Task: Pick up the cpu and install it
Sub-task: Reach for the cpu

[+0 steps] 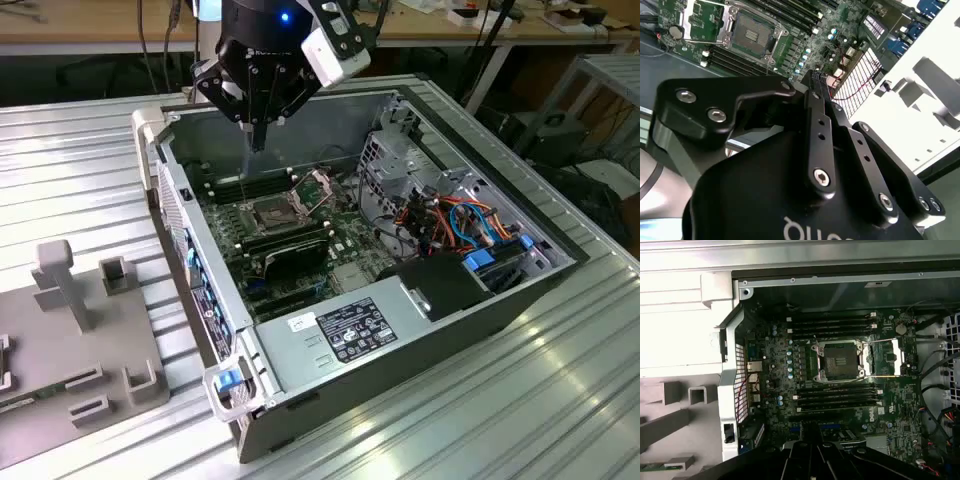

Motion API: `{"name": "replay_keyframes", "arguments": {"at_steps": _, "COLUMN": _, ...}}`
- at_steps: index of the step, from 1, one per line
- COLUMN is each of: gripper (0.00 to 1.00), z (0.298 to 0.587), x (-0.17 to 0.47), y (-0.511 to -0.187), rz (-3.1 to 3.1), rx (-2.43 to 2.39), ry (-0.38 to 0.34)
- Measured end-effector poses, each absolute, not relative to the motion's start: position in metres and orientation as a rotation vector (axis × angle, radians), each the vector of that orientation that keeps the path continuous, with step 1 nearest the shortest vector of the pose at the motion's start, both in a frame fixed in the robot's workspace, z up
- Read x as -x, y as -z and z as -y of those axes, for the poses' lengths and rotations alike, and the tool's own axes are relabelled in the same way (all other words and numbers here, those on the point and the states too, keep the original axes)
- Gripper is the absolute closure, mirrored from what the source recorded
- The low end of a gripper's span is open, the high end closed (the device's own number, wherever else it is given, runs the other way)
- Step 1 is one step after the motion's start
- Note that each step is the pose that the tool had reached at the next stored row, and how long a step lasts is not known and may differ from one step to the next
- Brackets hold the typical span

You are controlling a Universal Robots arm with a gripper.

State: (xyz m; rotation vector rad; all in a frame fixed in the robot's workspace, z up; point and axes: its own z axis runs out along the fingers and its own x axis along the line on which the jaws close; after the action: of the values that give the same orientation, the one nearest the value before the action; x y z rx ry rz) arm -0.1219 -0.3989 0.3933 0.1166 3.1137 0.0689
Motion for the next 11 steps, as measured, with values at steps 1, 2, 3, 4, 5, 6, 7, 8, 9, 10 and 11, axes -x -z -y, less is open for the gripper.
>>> {"name": "replay_keyframes", "arguments": {"at_steps": 1, "gripper": 0.89, "z": 0.3989, "x": 0.1219, "y": -0.3933, "rz": -3.114, "rx": -0.117, "ry": -0.069}}
{"name": "replay_keyframes", "arguments": {"at_steps": 2, "gripper": 0.89, "z": 0.3989, "x": 0.1219, "y": -0.3933, "rz": -3.114, "rx": -0.117, "ry": -0.069}}
{"name": "replay_keyframes", "arguments": {"at_steps": 3, "gripper": 0.89, "z": 0.3988, "x": 0.1219, "y": -0.3933, "rz": -3.114, "rx": -0.117, "ry": -0.069}}
{"name": "replay_keyframes", "arguments": {"at_steps": 4, "gripper": 0.89, "z": 0.3989, "x": 0.1219, "y": -0.3933, "rz": -3.114, "rx": -0.117, "ry": -0.069}}
{"name": "replay_keyframes", "arguments": {"at_steps": 5, "gripper": 0.89, "z": 0.3989, "x": 0.1219, "y": -0.3933, "rz": -3.114, "rx": -0.117, "ry": -0.069}}
{"name": "replay_keyframes", "arguments": {"at_steps": 6, "gripper": 0.89, "z": 0.3988, "x": 0.1219, "y": -0.3933, "rz": -3.114, "rx": -0.117, "ry": -0.069}}
{"name": "replay_keyframes", "arguments": {"at_steps": 7, "gripper": 0.89, "z": 0.3989, "x": 0.1219, "y": -0.3933, "rz": -3.114, "rx": -0.117, "ry": -0.069}}
{"name": "replay_keyframes", "arguments": {"at_steps": 8, "gripper": 0.89, "z": 0.3989, "x": 0.1219, "y": -0.3933, "rz": -3.114, "rx": -0.117, "ry": -0.069}}
{"name": "replay_keyframes", "arguments": {"at_steps": 9, "gripper": 0.89, "z": 0.3989, "x": 0.1219, "y": -0.3933, "rz": -3.114, "rx": -0.117, "ry": -0.069}}
{"name": "replay_keyframes", "arguments": {"at_steps": 10, "gripper": 0.89, "z": 0.3988, "x": 0.1219, "y": -0.3933, "rz": -3.114, "rx": -0.117, "ry": -0.069}}
{"name": "replay_keyframes", "arguments": {"at_steps": 11, "gripper": 0.89, "z": 0.3989, "x": 0.1219, "y": -0.3933, "rz": -3.114, "rx": -0.117, "ry": -0.069}}
